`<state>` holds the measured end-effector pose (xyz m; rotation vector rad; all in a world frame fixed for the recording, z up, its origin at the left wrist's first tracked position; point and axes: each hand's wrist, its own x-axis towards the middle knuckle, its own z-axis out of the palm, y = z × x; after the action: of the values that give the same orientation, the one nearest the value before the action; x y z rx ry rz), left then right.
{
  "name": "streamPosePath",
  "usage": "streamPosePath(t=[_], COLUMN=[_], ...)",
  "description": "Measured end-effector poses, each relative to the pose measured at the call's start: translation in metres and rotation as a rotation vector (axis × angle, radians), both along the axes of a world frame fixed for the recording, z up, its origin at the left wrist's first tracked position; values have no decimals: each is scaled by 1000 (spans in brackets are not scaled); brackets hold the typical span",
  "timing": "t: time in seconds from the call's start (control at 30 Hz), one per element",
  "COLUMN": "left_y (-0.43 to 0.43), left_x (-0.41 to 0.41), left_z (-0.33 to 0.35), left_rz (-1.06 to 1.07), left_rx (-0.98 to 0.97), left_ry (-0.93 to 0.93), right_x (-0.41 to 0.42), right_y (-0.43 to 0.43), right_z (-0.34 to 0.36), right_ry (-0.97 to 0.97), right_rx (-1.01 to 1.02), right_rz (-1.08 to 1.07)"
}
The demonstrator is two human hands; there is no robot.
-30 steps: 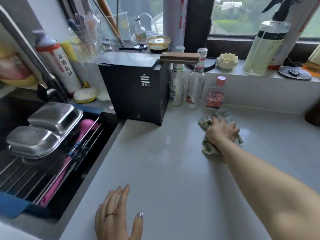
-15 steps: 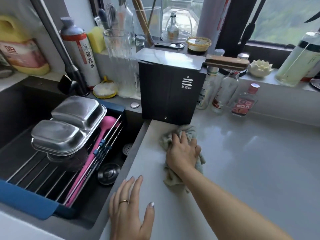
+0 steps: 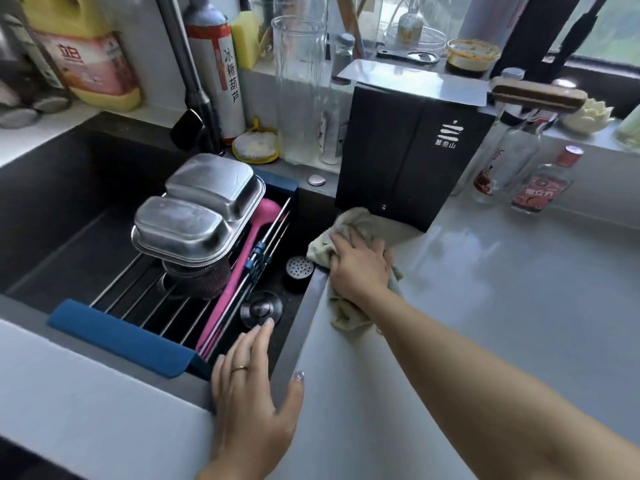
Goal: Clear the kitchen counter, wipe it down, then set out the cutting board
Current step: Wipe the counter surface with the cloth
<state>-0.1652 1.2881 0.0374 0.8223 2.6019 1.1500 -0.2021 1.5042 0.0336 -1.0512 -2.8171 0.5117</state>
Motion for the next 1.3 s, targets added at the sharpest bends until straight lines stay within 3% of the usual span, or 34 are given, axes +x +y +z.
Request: streamPosePath(t=[0.17, 0.27, 0.4, 0.5, 0.6, 0.77, 0.9, 0.97, 1.07, 1.3], left_y=[-26, -41, -49, -40, -20, 23, 55, 71, 97, 150], left_x=[5, 8, 20, 44, 78, 136, 170, 184, 205, 265], left_z=[0, 5, 19, 31, 32, 25, 22, 21, 22, 19], left_rz=[44, 97, 201, 201, 98, -57, -157, -188, -244, -395], left_rx=[1, 118, 210, 209, 126, 62, 25, 18, 19, 15], left_ry=[20, 15, 77, 98, 70, 58, 95, 106, 112, 89], right_x=[49, 81, 109, 136, 188, 292, 311, 313, 327, 404], right_y=[-75, -135, -186, -177, -126, -34, -42, -52, -46, 20], right_z=[-8, -8, 4, 22, 28, 25, 19, 19, 22, 16], right_ry=[104, 81, 68, 216, 264, 91, -62, -39, -86, -88], right_rx=[10, -11, -264, -376, -247, -48, -8, 124, 142, 219], right_rz=[96, 137, 262, 128, -106, -526, -392, -316, -249, -468])
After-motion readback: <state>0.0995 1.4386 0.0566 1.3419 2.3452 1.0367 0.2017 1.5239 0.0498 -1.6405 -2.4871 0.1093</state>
